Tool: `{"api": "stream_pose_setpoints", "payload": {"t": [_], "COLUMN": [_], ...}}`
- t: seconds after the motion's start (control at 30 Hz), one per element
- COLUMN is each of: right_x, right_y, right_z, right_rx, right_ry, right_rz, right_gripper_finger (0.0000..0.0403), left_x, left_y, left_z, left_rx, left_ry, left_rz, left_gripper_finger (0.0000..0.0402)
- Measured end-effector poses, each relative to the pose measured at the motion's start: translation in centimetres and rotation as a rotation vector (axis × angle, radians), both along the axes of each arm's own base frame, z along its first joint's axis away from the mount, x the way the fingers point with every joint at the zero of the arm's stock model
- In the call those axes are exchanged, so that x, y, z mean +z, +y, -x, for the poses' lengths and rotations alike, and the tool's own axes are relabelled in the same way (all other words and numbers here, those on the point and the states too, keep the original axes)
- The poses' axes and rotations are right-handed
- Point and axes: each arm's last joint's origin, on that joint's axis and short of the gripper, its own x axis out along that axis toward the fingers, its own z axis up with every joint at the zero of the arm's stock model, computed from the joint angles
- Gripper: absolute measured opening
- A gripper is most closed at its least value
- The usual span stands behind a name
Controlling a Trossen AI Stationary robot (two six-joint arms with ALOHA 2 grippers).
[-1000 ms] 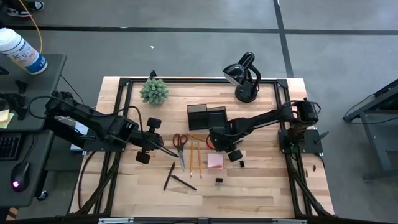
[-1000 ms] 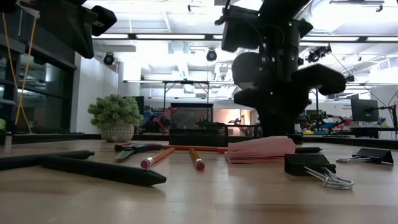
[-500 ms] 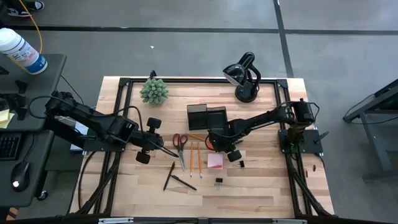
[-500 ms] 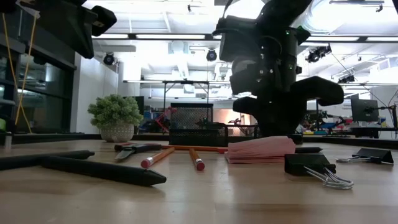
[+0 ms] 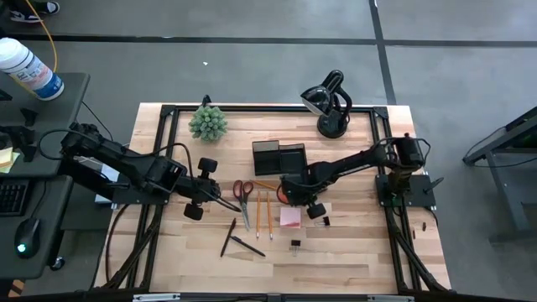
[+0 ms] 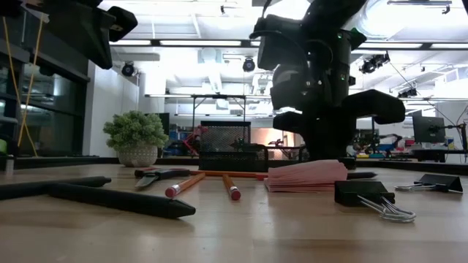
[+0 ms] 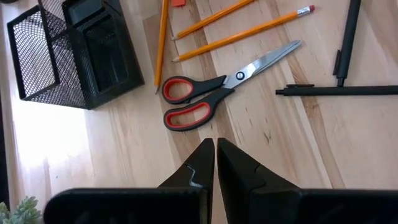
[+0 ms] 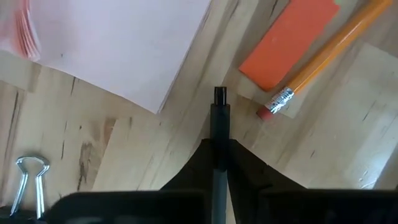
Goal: Pick and place office supplies into organizer
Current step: Put the top black pen into the desk organizer
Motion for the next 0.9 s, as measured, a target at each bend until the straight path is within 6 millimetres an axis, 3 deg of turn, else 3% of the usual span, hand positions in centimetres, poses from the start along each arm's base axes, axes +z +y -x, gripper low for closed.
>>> {"api": "stream_pose_setpoints", "payload": {"t": [0.43,0.6,0.73,0.9], "right_x": [3.7,6.7,10.0,14.6], "right_y": [0.0,-1.0,-2.8,-7.8], "right_z": [-2.3,-3.9,-5.7,-7.8], "right_rx": [-0.008,-0.046,-0.117,-0.286], "right_ry": [-0.065,-0.145,-0.305,-0.574], "right_rz": [0.027,0.053,0.136,0.198], "right_gripper_finger": [0.0016,0.0015,0.0015,0.0015], "left_x": [0.0,-0.2,-0.2,-0.2], "left_y": [0.0,0.1,0.1,0.1], "left_z": [0.1,0.3,0.4,0.5], "left_rx": [0.001,0.002,0.003,0.002], "left_ry": [0.009,0.039,0.049,0.058], "left_rz": [-0.004,-0.005,-0.006,-0.008], "left_gripper_finger": [0.001,0.001,0.001,0.001]}}
